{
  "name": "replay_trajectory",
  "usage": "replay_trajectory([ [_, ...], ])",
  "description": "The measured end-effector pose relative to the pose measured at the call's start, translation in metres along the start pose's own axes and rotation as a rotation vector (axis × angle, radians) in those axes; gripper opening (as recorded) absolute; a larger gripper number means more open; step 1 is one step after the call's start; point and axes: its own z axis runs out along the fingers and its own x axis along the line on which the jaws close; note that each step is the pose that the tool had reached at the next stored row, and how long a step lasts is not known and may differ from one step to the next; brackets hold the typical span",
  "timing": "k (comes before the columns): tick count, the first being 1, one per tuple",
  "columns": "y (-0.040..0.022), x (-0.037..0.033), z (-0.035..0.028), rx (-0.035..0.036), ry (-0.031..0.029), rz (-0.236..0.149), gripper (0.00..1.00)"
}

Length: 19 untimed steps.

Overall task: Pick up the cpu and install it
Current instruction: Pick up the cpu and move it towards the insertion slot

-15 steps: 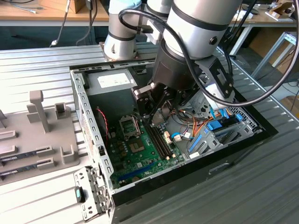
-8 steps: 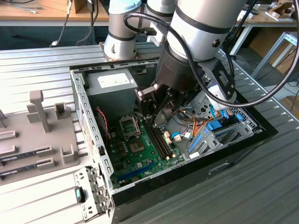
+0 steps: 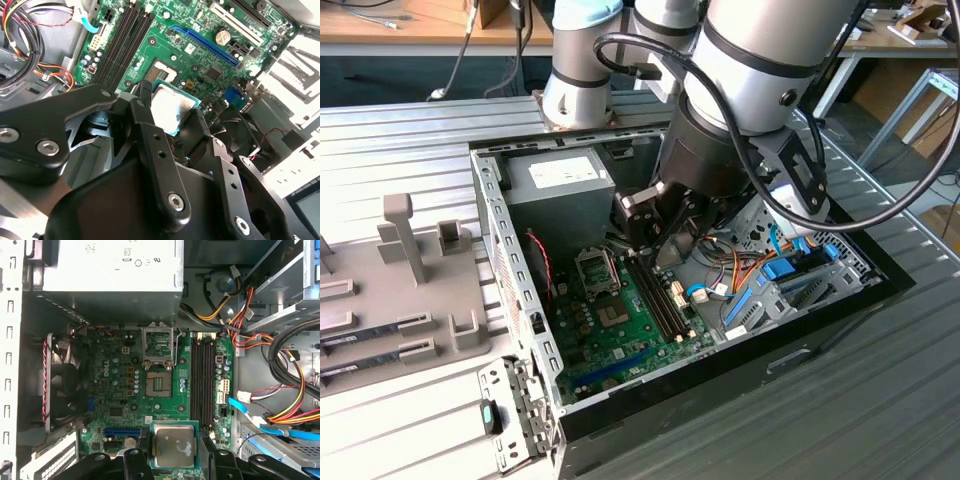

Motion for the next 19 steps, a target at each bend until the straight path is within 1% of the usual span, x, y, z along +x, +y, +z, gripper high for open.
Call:
replay_trajectory([
  [19, -0.0007, -0.0191, 0.0094, 0.0014, 0.0000, 0.000, 0.47],
])
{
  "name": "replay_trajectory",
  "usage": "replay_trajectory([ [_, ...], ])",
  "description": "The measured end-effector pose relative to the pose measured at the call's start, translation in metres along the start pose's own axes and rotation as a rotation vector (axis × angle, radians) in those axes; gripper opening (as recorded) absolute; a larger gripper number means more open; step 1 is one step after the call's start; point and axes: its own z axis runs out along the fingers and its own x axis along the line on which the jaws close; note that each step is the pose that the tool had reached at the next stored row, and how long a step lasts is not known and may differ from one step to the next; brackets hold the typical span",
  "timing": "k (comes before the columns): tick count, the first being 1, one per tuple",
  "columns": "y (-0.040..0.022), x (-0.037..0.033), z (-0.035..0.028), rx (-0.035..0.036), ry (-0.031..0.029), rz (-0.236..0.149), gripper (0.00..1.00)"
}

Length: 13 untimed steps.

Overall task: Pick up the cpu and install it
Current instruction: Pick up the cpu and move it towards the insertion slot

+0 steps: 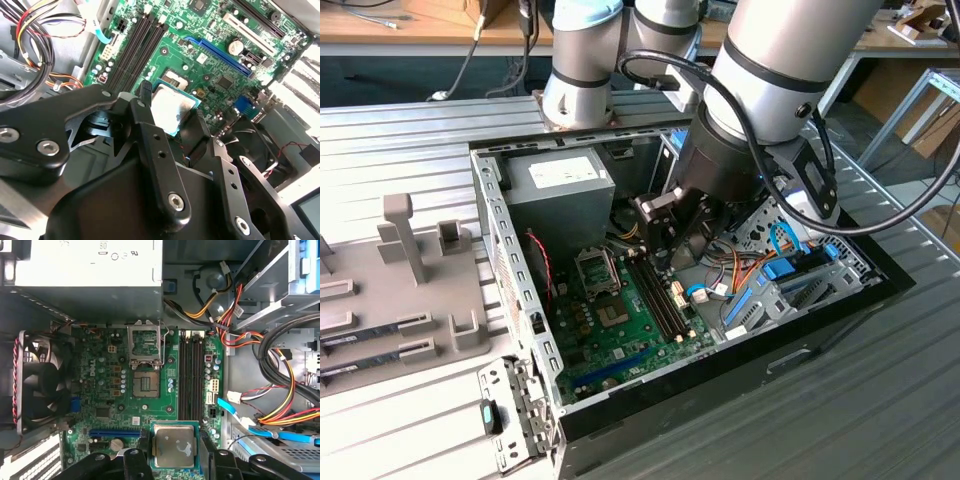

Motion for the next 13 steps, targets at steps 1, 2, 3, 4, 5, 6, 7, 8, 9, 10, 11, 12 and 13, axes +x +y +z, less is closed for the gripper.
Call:
replay_trajectory([
  [1, 0.0000, -0.0008, 0.0004, 0.0001, 0.0000, 0.000, 0.47],
  [2, -0.0001, -0.0017, 0.0008, 0.0002, 0.0000, 0.000, 0.47],
  [3, -0.0001, -0.0028, 0.0013, 0.0002, 0.0000, 0.000, 0.47],
  [4, -0.0001, -0.0036, 0.0017, 0.0003, 0.0001, 0.000, 0.47],
  [5, -0.0002, -0.0052, 0.0023, 0.0004, 0.0001, 0.000, 0.47],
  [6, -0.0003, -0.0068, 0.0030, 0.0004, 0.0000, 0.000, 0.47],
  [7, -0.0003, -0.0082, 0.0035, 0.0004, 0.0001, 0.000, 0.47],
  [8, -0.0004, -0.0098, 0.0041, 0.0005, 0.0000, 0.000, 0.47],
  [9, -0.0004, -0.0118, 0.0049, 0.0005, 0.0000, 0.000, 0.47],
  [10, -0.0005, -0.0137, 0.0057, 0.0006, 0.0001, 0.000, 0.47],
  [11, -0.0005, -0.0146, 0.0062, 0.0005, 0.0000, 0.000, 0.47],
  [12, -0.0006, -0.0152, 0.0069, 0.0004, 0.0000, 0.000, 0.47],
  [13, -0.0006, -0.0152, 0.0080, 0.0002, -0.0001, 0.000, 0.47],
])
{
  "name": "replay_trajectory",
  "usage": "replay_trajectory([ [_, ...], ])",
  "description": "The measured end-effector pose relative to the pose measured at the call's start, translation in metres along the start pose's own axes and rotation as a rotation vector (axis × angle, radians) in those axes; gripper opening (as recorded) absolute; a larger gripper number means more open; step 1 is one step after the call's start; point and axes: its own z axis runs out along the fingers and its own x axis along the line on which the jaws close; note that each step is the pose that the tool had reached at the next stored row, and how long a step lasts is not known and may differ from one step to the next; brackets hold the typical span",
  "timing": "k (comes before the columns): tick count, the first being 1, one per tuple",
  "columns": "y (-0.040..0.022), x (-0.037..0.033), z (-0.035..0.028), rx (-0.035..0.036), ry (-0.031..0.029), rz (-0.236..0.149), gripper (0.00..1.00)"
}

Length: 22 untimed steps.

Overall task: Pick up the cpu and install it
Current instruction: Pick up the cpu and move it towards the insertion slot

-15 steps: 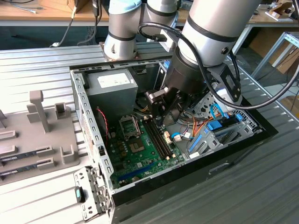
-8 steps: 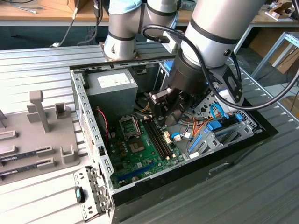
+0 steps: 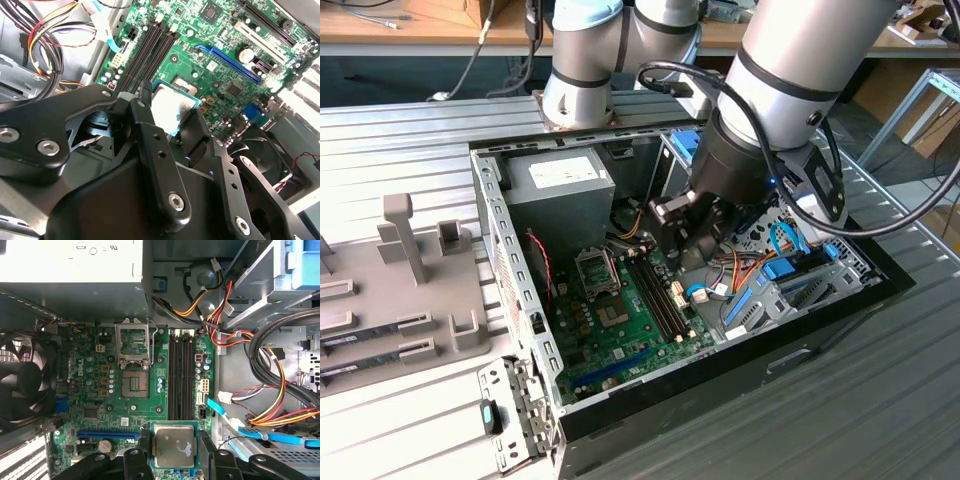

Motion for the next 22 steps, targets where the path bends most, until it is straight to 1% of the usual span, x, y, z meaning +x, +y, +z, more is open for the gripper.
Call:
replay_trajectory([
  [6, -0.0001, -0.0002, 0.0073, 0.0003, 0.0002, 0.000, 0.47],
  [22, -0.0004, -0.0004, 0.0182, 0.0003, 0.0001, 0.000, 0.47],
])
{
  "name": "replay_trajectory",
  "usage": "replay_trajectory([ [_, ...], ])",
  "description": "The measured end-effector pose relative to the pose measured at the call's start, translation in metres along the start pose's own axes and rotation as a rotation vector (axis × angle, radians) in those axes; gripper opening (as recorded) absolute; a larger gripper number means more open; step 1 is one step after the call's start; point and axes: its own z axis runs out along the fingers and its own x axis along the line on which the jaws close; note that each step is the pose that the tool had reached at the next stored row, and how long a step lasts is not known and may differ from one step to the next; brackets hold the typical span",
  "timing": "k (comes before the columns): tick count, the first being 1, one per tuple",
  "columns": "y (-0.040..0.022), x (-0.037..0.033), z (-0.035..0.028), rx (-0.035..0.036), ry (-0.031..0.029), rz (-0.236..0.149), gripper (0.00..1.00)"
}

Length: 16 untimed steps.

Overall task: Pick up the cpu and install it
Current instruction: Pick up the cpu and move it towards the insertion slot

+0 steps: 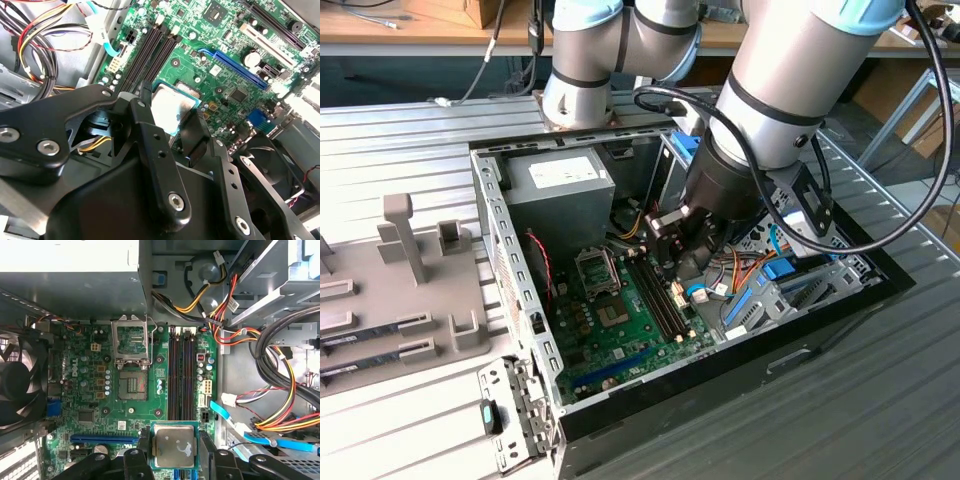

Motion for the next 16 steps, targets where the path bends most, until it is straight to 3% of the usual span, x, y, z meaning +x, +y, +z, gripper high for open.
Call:
replay_trajectory([
  [16, -0.0003, -0.0002, 0.0126, 0.0000, 0.0000, 0.000, 0.47],
])
